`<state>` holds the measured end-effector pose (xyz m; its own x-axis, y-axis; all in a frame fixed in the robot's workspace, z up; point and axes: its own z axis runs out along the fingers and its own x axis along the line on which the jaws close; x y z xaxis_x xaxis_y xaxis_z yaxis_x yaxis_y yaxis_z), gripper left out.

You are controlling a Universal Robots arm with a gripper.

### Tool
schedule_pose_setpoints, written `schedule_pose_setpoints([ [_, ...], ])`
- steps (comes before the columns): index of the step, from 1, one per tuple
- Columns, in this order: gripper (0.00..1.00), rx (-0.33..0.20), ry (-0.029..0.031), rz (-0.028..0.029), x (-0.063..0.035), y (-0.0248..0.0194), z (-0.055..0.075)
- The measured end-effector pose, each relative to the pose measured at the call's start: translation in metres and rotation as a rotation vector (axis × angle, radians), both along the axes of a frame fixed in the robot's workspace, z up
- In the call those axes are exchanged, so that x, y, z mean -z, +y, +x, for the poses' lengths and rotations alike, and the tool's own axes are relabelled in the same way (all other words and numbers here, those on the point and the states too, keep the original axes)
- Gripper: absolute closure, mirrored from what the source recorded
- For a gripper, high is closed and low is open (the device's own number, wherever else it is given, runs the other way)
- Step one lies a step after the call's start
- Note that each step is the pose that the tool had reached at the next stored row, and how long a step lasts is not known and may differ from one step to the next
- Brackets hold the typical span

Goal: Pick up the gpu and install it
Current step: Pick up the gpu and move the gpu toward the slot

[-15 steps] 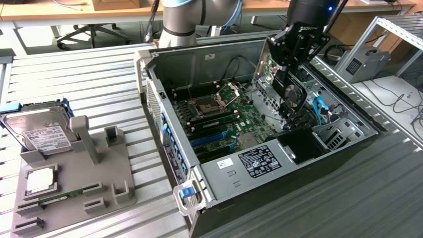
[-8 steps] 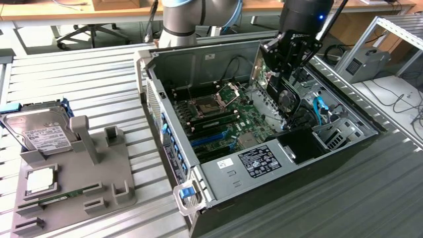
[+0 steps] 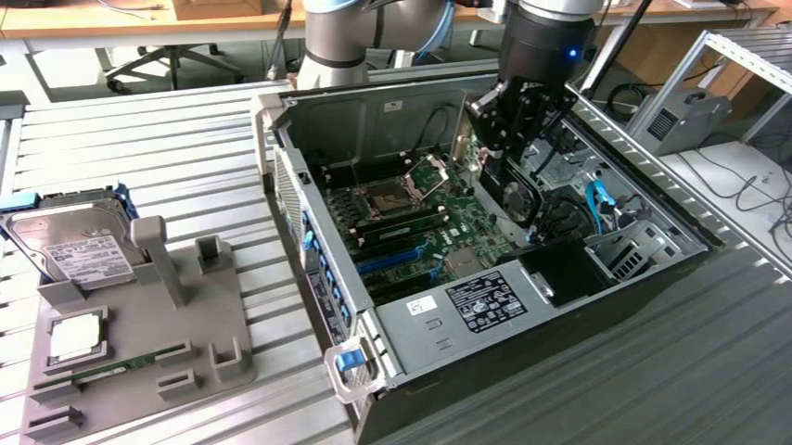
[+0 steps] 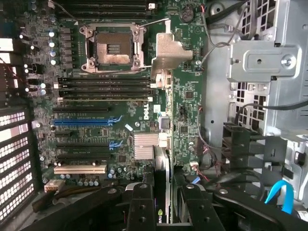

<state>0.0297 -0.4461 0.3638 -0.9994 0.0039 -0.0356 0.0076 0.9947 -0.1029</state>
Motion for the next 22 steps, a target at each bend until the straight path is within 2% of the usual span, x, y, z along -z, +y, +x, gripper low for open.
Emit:
schedule_pose_setpoints([
  [3, 0.74, -0.003, -0.0008, 0.0, 0.0034, 0.0078, -0.003],
  [10, 0.74, -0.007, -0.0009, 0.0001, 0.0133, 0.0343, -0.005],
  [11, 0.74, -0.007, -0.0009, 0.0001, 0.0152, 0.036, -0.006],
  [15, 0.74, -0.007, -0.0009, 0.0, 0.0209, 0.0379, -0.008],
  [22, 0.74, -0.007, -0.0009, 0.0, 0.0211, 0.038, -0.008],
])
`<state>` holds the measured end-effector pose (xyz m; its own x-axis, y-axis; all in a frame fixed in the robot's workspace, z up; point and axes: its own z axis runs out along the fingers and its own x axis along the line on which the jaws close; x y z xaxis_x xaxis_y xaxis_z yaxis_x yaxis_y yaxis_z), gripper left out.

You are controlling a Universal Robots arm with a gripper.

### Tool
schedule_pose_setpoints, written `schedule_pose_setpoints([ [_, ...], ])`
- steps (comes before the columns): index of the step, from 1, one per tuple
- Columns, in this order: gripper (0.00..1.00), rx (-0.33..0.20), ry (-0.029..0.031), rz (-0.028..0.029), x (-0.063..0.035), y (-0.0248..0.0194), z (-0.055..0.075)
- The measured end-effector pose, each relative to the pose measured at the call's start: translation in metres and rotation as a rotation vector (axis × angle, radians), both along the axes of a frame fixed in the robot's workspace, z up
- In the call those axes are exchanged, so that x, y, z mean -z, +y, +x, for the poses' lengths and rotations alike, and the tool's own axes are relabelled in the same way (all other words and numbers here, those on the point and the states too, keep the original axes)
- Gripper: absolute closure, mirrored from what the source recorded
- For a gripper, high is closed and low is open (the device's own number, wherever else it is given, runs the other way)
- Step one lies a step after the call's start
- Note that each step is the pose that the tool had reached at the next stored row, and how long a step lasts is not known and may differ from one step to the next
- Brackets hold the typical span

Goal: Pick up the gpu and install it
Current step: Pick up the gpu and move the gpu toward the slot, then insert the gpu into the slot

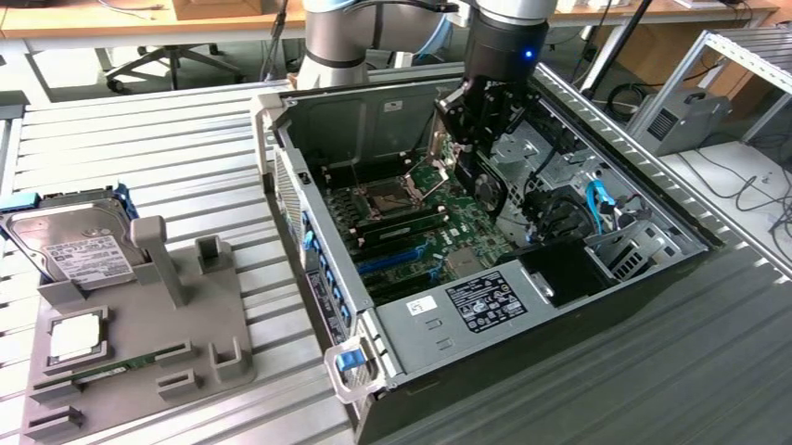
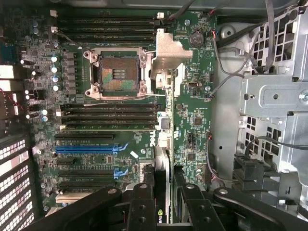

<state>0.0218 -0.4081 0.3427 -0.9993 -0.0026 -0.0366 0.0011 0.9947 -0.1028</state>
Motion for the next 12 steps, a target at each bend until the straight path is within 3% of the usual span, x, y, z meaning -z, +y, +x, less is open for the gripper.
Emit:
schedule_pose_setpoints([
  [12, 0.74, -0.021, 0.0, -0.0001, 0.0, 0.0, 0.0],
])
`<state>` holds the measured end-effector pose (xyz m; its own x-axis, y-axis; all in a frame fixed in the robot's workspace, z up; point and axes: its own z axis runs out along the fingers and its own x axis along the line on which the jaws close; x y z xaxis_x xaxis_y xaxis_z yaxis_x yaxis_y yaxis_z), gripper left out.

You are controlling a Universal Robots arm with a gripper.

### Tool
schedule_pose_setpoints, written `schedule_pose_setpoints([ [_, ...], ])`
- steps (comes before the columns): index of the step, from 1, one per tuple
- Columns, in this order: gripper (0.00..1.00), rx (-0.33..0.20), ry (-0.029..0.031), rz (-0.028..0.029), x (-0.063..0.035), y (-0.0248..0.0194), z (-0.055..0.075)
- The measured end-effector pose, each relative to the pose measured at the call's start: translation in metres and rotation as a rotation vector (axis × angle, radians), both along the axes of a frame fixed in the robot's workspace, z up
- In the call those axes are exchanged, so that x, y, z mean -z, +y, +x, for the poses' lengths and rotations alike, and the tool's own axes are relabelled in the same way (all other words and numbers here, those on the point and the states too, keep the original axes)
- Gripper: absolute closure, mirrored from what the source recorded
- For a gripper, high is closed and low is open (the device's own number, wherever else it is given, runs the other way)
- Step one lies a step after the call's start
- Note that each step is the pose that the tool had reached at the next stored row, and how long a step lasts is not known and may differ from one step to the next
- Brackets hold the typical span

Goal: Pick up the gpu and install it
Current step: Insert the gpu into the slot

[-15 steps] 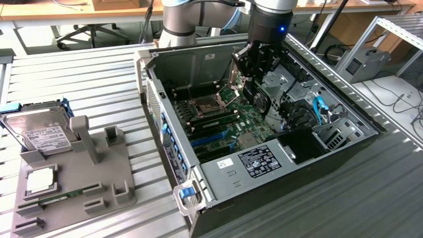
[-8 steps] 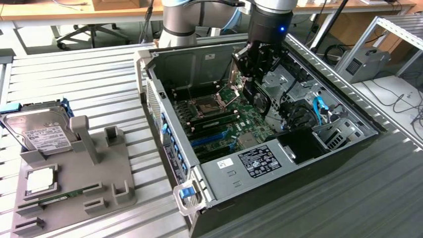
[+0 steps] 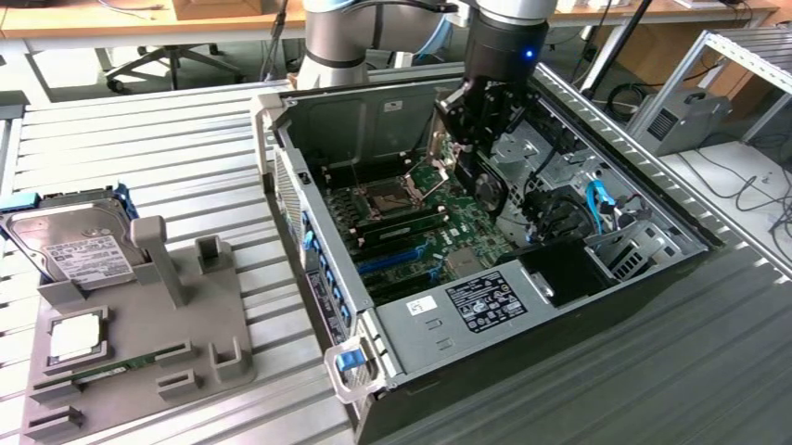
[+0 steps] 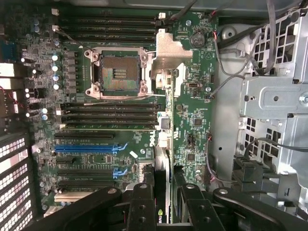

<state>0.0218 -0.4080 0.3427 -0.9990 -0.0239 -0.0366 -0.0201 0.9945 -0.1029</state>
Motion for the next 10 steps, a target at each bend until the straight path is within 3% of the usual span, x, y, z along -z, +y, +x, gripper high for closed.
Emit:
schedule_pose_setpoints([
  [10, 0.74, -0.105, 0.0, 0.0, 0.0, 0.0, 0.0],
])
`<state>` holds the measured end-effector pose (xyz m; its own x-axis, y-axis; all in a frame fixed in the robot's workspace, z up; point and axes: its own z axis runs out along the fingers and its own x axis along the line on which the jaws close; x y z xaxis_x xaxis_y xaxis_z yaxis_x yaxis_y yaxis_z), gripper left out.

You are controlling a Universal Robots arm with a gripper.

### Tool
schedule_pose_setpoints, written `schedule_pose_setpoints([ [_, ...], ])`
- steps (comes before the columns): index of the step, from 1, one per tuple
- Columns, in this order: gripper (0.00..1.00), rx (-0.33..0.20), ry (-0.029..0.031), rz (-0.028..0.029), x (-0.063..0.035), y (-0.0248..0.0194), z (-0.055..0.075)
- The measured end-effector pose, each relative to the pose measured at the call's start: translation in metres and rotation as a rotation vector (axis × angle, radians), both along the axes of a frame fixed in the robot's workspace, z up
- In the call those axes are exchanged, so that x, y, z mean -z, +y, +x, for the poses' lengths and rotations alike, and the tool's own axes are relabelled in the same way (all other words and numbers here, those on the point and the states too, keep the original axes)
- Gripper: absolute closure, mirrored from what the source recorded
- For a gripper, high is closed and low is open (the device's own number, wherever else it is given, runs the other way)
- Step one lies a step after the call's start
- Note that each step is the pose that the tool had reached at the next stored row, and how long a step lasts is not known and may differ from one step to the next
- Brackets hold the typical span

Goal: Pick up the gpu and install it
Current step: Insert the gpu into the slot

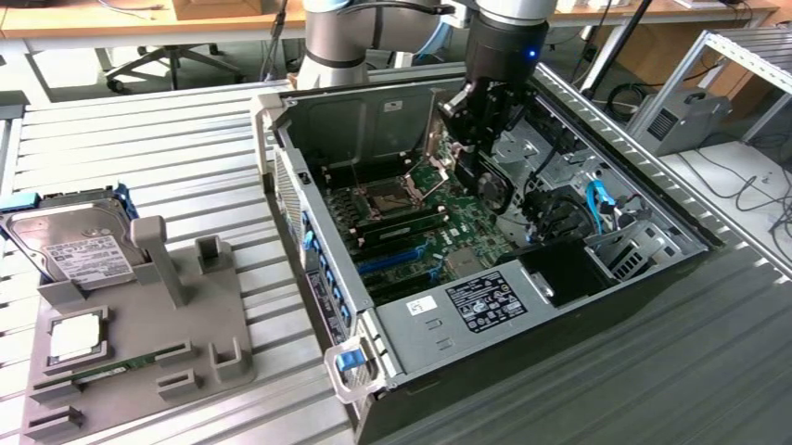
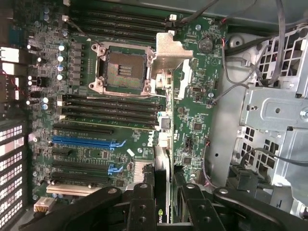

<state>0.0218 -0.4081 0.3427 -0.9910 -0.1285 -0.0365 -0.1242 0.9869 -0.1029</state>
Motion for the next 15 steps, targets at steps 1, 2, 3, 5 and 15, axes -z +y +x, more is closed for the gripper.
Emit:
schedule_pose_setpoints([
  [1, 0.74, -0.008, 0.0, 0.0001, 0.0, 0.0, 0.0],
  [2, 0.74, -0.016, 0.0, 0.0001, 0.0, 0.0, 0.0],
  [3, 0.74, -0.024, 0.0, 0.0, 0.0, 0.0, 0.0],
  [5, 0.74, -0.039, 0.0, 0.0001, 0.0, 0.0, 0.0],
  [15, 0.74, -0.118, 0.0, 0.0, 0.0, 0.0, 0.0],
])
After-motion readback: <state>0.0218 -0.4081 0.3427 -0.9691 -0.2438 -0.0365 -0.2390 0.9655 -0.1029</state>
